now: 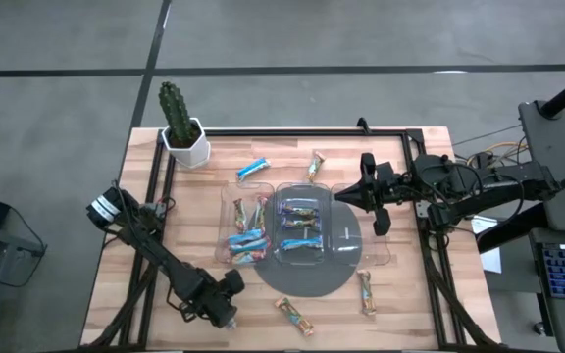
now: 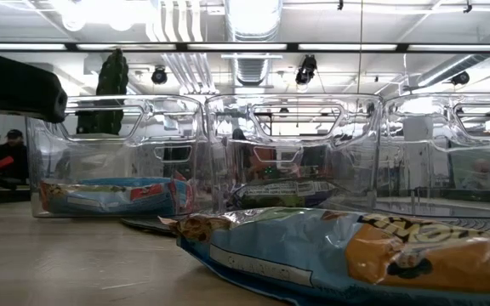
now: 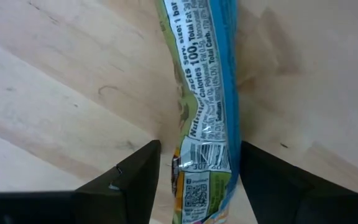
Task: Pick and place Granola Bars by type
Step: Put the yellow granola bar into the right transparent bin
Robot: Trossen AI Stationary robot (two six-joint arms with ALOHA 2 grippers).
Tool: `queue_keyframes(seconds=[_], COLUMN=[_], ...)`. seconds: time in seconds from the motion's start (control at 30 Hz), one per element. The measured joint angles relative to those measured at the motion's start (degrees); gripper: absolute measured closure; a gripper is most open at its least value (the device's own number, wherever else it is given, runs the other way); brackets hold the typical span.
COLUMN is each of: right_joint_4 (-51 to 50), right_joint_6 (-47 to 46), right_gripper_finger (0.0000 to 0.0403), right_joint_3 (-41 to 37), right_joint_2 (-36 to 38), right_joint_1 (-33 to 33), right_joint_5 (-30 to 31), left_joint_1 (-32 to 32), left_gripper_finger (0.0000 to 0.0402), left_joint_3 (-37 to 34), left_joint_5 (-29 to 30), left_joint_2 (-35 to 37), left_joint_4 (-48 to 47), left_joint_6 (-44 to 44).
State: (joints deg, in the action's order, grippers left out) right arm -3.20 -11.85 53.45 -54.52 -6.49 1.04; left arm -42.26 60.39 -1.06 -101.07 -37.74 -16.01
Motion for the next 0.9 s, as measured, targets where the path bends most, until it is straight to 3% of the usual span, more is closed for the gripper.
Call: queue_keyframes(seconds=[0.17,0.6,0.9], right_joint_4=[-0.15,-1.51,-1.51], right_joint_6=[0.02,0.20,1.76], right_gripper_finger=[0.0394,0.0394,0.0394], right_joint_3=[0.00,0.00,0.00], right_joint_2=[0.00,0.00,0.00], right_joint_1=[-0.01,0.01,-0.02], right_joint_5=[0.02,0.06,-0.01], left_joint_1=[-0.01,0.09,0.20], left_gripper_finger=[0.0226,0.0371,0.0378], left_joint_3=[0.67,6.94,18.76], left_joint_5=[0.07,-0.13,4.06], left_joint_2=[-0.05,0.21,0.39], left_joint_4=[-0.48,-4.42,-19.14], left_joint_6=[1.76,5.95,8.24])
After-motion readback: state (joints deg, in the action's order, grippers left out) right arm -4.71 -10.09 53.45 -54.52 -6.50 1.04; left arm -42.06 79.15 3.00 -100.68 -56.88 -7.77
